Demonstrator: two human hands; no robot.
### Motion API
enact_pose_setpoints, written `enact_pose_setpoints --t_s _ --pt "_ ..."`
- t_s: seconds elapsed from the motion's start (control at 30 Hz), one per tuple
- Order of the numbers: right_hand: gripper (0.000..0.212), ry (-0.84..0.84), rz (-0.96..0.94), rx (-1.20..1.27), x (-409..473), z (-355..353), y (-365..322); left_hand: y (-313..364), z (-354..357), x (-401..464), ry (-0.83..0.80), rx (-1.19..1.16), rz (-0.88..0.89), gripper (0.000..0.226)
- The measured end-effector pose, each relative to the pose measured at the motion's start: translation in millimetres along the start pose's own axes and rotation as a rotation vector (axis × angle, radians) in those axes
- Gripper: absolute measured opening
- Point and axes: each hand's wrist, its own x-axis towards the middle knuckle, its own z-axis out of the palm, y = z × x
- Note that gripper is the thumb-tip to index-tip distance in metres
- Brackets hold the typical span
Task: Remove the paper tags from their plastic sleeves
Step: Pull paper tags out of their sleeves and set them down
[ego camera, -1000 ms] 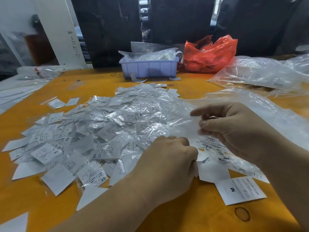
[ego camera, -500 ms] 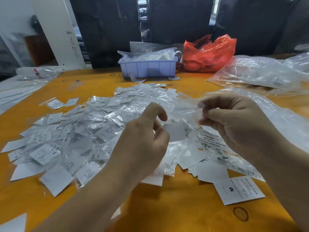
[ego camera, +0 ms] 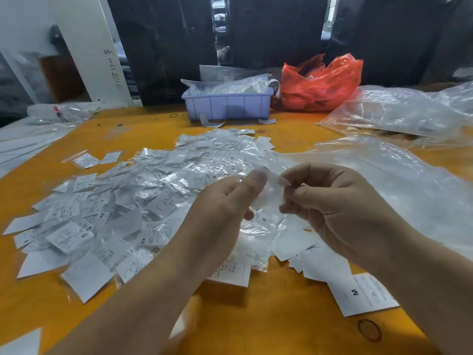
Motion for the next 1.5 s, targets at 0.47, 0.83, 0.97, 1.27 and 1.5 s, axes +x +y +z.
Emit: enact_pose_setpoints --t_s 0.47,0.83,0.97,1.27,1.5 --pt "0.022 0.014 0.031 -0.166 -3.7 2.8 -10.2 -8.2 -4.5 3.3 0.114 -0.004 0.119 0.014" --pt "0.038 0.044 0.072 -0.295 -0.4 -11.5 -12.5 -6.3 -4.2 3.4 0.087 -0.089 0.149 0.018" --pt "0.006 -0.178 0.183 -0.286 -1.1 -5.5 -11.6 -4.9 -3.7 0.8 0.1 -0.049 0.181 0.02" --pt "0.015 -0.308 0.147 -0.28 -2.9 -3.6 -5.3 -2.9 -1.9 0.0 0.07 -0.073 0.189 0.019" --pt "0.015 -0.342 0.153 -0.254 -2.0 -5.3 -8.3 -3.2 -7.4 2.4 0.055 -0.141 0.143 0.017"
